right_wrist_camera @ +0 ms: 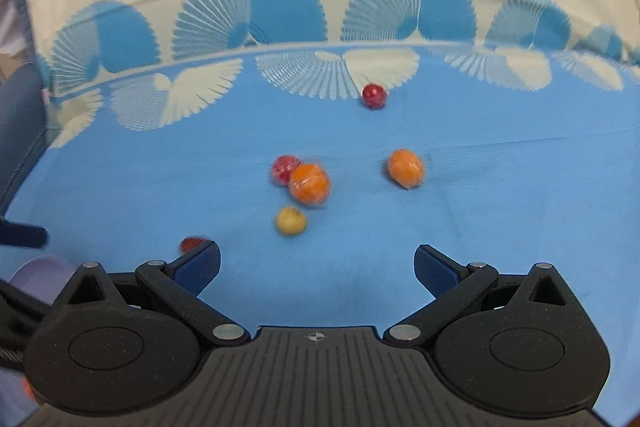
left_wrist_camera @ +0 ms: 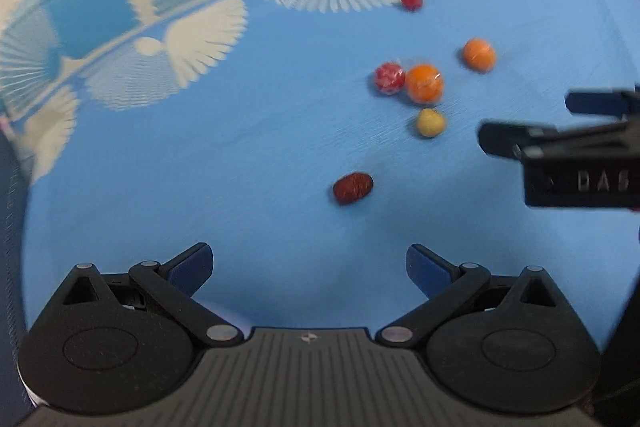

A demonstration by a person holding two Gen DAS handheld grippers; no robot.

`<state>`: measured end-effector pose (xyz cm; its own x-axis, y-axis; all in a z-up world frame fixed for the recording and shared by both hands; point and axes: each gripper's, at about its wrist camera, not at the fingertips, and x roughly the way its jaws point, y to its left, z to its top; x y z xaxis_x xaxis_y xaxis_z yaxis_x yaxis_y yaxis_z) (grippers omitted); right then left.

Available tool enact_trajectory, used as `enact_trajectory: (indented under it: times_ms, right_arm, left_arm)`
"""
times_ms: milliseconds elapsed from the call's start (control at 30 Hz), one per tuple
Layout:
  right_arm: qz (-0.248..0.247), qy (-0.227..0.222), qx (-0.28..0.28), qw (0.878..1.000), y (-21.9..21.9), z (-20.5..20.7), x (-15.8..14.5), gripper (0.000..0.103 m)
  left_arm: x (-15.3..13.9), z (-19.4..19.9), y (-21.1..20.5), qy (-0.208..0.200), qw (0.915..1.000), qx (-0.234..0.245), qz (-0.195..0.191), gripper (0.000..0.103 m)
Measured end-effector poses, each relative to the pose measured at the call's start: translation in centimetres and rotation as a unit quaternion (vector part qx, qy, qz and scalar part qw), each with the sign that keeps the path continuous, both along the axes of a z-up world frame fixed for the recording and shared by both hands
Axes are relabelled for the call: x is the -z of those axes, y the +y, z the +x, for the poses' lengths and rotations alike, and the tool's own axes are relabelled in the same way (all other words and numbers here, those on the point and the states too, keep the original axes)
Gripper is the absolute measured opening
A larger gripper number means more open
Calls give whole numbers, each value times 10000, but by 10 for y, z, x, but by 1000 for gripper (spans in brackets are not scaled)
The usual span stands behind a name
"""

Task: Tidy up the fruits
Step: 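Grasp a red date with the left gripper while the right grasps a wrapped mandarin, then carry the date and wrapped mandarin over the plate with both grippers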

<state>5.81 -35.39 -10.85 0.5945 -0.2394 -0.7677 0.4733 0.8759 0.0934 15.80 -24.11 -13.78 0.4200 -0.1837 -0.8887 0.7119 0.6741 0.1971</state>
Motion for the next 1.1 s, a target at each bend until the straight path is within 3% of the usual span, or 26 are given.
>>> enact_trajectory:
  times_ms: [200, 367, 400, 433, 467, 500, 567, 667, 867, 1100]
  right_arm:
    - [108, 417, -125, 9990, -32, 67, 49, 102]
    - [-42, 497, -104, 9987, -46, 99, 75, 101]
    - [-84, 524, -121, 9985, -47, 101, 78, 87]
    - [-177, 549, -91, 9983, -47, 101, 80, 83]
    - [-223, 495, -105, 9985, -46, 99, 78, 70]
    - [-293, 421, -160, 9986, -45, 96, 75, 40]
    - [-442, 450, -203, 9978, -42, 91, 70, 39]
    - [-242, 409, 138, 9988, -50, 77, 61, 39]
    - [-461, -201, 670, 9965, -56, 23, 5, 39]
    - [-517, -548, 406, 9963, -10, -51, -46, 39]
  left_arm:
    - [45, 40, -31, 183, 9991, 163, 350, 103]
    - [54, 55, -35, 402, 9988, 199, 205, 99]
    - [51, 55, -35, 395, 9989, 226, 95, 80]
    - [49, 56, -34, 503, 9983, 280, -31, 67]
    - [46, 58, -33, 741, 9967, 284, -197, 34]
    - [43, 59, -33, 864, 9956, 233, -277, 33]
    - [38, 55, -33, 718, 9967, 207, -305, 33]
    - [25, 45, -28, 565, 9976, 250, -328, 33]
    - [-23, 15, 7, 271, 9983, 9, -518, 33]
    - [-78, -44, 68, 85, 9973, -339, -642, 33]
